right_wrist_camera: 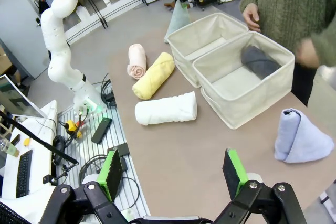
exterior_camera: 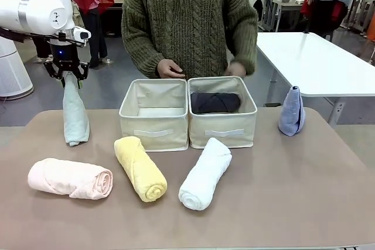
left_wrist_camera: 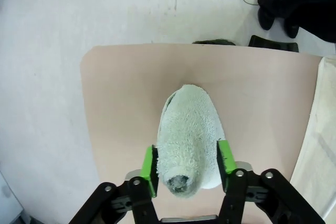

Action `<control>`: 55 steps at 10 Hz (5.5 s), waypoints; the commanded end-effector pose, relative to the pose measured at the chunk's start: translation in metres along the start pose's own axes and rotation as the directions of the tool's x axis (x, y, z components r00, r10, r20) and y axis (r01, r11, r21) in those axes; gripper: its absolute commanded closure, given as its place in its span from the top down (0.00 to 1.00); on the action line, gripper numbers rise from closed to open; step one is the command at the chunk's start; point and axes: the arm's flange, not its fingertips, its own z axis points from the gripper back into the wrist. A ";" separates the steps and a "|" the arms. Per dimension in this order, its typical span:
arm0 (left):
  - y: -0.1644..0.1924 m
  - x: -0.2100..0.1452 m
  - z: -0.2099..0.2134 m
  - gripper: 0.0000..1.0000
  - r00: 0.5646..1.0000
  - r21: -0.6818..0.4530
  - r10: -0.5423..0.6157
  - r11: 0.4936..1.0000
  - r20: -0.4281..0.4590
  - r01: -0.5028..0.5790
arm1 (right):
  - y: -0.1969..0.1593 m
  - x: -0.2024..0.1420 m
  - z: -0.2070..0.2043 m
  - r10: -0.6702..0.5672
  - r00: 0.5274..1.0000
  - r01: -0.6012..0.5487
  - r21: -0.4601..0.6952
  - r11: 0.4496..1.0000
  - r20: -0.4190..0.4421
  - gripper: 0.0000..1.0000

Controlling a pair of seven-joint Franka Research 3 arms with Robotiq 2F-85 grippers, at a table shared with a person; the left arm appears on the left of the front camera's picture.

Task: Sort the towels based on their folding style.
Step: Pick up one triangle-folded towel and place it in the left Fabric basket.

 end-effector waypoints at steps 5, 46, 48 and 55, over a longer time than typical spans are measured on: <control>0.002 0.001 0.002 0.00 1.000 0.003 0.008 1.000 -0.013 -0.008 | -0.001 0.001 0.000 0.016 1.000 -0.017 0.012 1.000 0.027 1.00; 0.257 -0.266 0.173 0.17 0.845 -0.205 -0.505 0.821 0.178 0.534 | -0.001 0.001 0.000 0.016 1.000 -0.017 0.012 1.000 0.027 1.00; 0.198 -0.232 0.208 0.17 0.740 -0.148 -0.640 0.727 0.205 0.670 | -0.001 0.001 0.000 0.016 1.000 -0.017 0.012 1.000 0.027 1.00; 0.046 -0.176 0.235 0.17 0.564 -0.093 -0.798 0.558 0.212 0.825 | -0.001 0.001 0.000 0.016 1.000 -0.017 0.012 1.000 0.027 1.00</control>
